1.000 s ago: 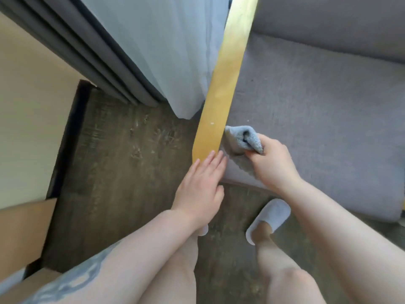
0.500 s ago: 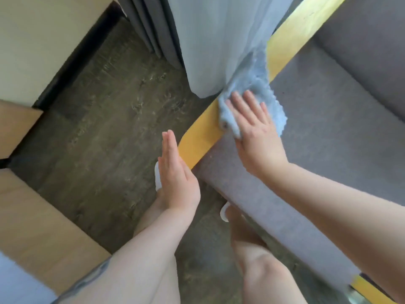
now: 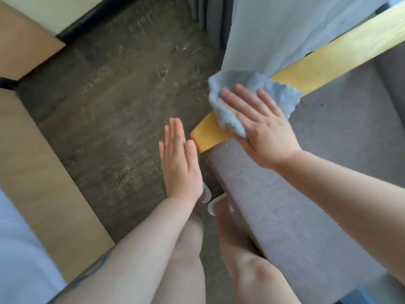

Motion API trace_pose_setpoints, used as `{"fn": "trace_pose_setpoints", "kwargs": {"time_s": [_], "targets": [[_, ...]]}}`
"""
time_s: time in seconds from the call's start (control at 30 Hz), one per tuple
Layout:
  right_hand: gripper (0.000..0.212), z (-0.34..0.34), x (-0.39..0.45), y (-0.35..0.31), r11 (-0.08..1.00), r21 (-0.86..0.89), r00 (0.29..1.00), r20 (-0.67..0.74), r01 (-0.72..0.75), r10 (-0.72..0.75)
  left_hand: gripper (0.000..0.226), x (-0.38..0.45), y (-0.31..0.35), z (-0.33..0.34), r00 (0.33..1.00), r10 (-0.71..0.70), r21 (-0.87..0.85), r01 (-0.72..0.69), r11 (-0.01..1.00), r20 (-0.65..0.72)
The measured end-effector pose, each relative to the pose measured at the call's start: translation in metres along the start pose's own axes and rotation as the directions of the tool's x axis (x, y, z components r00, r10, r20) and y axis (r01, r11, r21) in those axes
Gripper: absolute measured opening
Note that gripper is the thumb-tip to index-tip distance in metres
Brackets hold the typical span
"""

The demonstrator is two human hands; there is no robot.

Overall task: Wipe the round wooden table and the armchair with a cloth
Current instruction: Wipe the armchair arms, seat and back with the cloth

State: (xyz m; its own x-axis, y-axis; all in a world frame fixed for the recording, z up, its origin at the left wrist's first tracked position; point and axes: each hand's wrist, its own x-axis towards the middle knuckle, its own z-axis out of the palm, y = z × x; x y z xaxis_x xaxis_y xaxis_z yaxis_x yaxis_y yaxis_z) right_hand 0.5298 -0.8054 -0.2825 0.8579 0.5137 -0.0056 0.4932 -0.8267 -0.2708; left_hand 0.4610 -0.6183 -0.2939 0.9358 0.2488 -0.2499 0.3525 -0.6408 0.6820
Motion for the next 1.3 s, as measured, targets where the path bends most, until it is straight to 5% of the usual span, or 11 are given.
{"fn": "trace_pose_setpoints", "kwargs": {"time_s": [0.1,0.27,0.43,0.57,0.63,0.73,0.9,0.97,1.03,1.23,1.3], "targets": [[0.058,0.004,0.006,-0.041,0.945,0.130,0.949,-0.066,-0.299,0.309,0.064,0.000,0.004,0.005,0.999,-0.018,0.010,0.018,1.000,-0.028],[0.056,-0.003,0.002,0.011,0.955,-0.032,0.953,0.080,0.294,-0.291,0.066,-0.012,0.013,0.019,0.997,-0.083,-0.061,0.082,0.995,-0.002],[0.056,-0.008,0.017,0.029,0.918,0.036,0.912,-0.098,-0.396,0.398,0.058,-0.008,0.020,0.028,0.993,-0.086,-0.050,0.082,0.995,-0.077],[0.057,-0.014,-0.007,0.044,0.966,-0.054,0.961,0.128,0.254,-0.245,0.057,0.001,0.027,0.020,0.997,0.043,0.071,-0.039,0.997,-0.059],[0.053,-0.020,-0.003,0.082,0.998,-0.056,0.999,0.023,-0.041,0.042,0.056,0.012,0.031,0.017,0.990,0.143,0.157,-0.143,0.977,0.012],[0.054,-0.017,0.017,0.055,0.794,0.110,0.788,-0.101,-0.598,0.607,0.057,0.030,0.040,0.019,0.974,0.204,0.280,-0.223,0.934,0.095],[0.059,-0.025,0.000,0.081,0.975,-0.088,0.974,0.120,0.202,-0.191,0.060,0.038,0.052,0.017,0.963,0.217,0.430,-0.265,0.863,0.157],[0.054,-0.038,0.004,0.131,0.983,-0.083,0.986,0.018,-0.162,0.164,0.058,0.038,0.050,0.014,0.944,0.247,0.442,-0.321,0.838,0.218],[0.053,-0.040,0.013,0.129,0.798,-0.001,0.796,-0.079,-0.602,0.600,0.057,0.038,0.048,0.011,0.936,0.258,0.473,-0.345,0.811,0.241],[0.056,-0.034,-0.014,0.118,0.993,-0.048,0.988,0.115,0.111,-0.105,0.062,0.050,0.078,0.021,0.847,0.330,0.426,-0.503,0.752,0.418],[0.055,-0.047,-0.008,0.163,0.983,-0.023,0.982,0.049,-0.181,0.182,0.062,0.062,0.091,0.032,0.802,0.371,0.402,-0.567,0.719,0.468]]}}
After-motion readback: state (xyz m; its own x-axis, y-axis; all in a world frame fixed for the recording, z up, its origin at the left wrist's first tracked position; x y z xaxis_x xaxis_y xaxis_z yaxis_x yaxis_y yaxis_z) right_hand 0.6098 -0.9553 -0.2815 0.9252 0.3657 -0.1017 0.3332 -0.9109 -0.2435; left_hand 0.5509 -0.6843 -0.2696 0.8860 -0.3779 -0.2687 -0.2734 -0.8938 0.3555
